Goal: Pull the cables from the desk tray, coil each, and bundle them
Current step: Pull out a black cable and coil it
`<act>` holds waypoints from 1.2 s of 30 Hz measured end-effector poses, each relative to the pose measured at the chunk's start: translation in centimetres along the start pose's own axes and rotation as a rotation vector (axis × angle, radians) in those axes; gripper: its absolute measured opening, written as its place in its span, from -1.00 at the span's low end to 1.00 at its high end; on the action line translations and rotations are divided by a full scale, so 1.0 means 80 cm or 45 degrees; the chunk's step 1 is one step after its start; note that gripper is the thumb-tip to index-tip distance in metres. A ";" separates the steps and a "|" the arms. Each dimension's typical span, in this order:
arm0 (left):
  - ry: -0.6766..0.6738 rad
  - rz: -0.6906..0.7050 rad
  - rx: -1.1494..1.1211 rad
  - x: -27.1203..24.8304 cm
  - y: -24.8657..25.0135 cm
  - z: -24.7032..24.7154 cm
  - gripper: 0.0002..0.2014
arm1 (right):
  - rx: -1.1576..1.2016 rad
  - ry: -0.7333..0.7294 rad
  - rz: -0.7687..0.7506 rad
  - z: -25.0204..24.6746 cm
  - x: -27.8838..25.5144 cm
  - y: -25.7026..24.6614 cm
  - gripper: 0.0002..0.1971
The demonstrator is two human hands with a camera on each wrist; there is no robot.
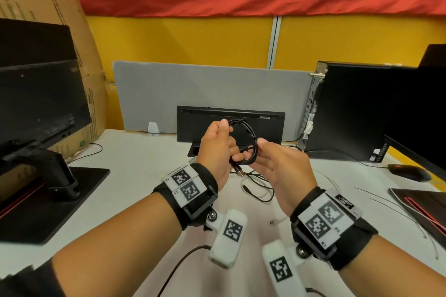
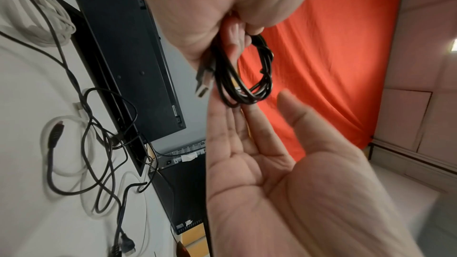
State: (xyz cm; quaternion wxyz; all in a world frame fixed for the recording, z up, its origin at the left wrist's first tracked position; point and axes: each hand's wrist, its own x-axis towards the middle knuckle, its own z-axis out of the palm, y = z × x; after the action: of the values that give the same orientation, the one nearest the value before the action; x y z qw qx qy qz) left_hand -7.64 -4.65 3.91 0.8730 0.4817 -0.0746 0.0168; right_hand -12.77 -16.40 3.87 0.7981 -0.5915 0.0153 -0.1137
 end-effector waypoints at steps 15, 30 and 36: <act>-0.385 -0.106 0.273 0.008 -0.004 -0.014 -0.83 | 0.038 -0.075 0.112 -0.029 0.016 -0.028 -0.71; -0.386 0.257 1.214 0.005 0.001 -0.001 -0.57 | -0.501 -0.396 0.057 -0.023 0.027 -0.028 -0.79; -0.490 0.262 1.258 0.008 0.019 0.015 -0.81 | -0.544 -0.459 0.002 -0.019 0.031 -0.029 -0.80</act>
State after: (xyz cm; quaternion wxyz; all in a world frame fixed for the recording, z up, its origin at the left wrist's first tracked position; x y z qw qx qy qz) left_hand -7.32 -4.88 5.92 0.5071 0.8194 -0.2632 0.0467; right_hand -10.98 -18.95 5.87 0.6452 -0.7571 -0.1026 -0.0001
